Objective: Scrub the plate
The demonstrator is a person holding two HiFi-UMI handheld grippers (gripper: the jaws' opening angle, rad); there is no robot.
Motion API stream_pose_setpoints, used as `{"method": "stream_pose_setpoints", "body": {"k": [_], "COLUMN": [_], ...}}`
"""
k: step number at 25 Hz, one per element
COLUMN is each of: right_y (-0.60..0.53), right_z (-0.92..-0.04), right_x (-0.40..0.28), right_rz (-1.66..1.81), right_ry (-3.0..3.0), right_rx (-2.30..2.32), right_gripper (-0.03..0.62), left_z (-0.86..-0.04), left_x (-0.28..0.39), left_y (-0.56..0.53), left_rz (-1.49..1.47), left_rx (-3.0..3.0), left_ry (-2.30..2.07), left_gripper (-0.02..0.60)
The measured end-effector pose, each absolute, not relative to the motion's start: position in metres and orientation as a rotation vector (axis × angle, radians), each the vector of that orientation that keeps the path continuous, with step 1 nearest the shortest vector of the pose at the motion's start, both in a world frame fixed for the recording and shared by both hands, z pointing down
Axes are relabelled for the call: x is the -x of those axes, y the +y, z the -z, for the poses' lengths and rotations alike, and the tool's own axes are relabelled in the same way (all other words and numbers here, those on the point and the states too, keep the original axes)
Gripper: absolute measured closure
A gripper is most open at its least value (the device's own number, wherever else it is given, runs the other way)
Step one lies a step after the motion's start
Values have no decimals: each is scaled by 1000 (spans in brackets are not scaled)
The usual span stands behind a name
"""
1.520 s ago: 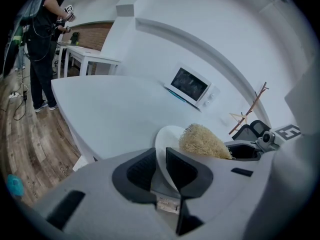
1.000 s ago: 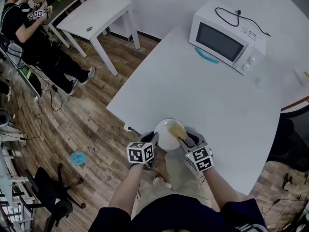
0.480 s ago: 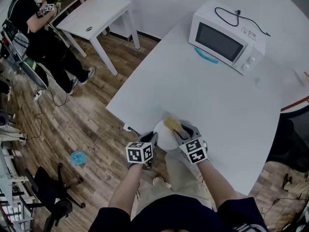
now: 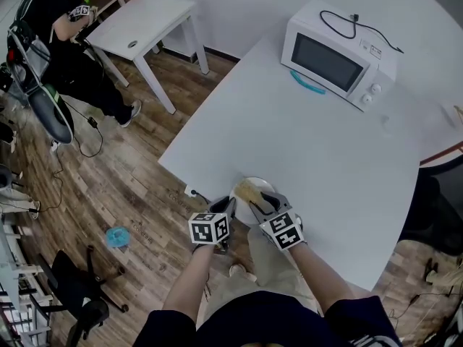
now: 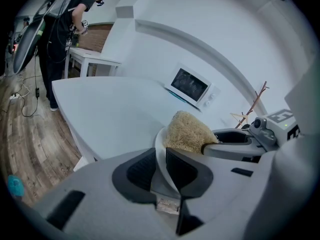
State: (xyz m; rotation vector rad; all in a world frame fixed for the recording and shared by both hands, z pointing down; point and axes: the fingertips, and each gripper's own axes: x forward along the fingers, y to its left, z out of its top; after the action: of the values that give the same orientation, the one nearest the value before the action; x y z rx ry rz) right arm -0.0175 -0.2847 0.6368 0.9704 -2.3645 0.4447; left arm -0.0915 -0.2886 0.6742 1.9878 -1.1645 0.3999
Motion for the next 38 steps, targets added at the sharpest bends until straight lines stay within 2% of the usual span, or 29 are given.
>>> {"method": "stream_pose_setpoints", "body": {"k": [18,29,32,38], "right_y": [-247,-245,-240,-226], "right_z": [-644,-629,-619,-605], "right_x": [-26,-28,-29,-28], "right_rz": [-539,-510,-511,-527], "right_ry": [-2313,-2338,-2371,-2393], "right_rx": [-1018,-1062,-1093,-1160], "right_gripper": [436,436,436,436], "left_z": [-675,-673,-666,-648], "left_x": [92,92,96,106], "left_y": [-289,-290,-288,-269], "left_rz": [-398,-384,-375,-341], "left_rx": [-1993,-1994,-2016,-2036], "left_ry": [-1169,-1191,-1217,-1238], "left_gripper": [506,506,434,425]}}
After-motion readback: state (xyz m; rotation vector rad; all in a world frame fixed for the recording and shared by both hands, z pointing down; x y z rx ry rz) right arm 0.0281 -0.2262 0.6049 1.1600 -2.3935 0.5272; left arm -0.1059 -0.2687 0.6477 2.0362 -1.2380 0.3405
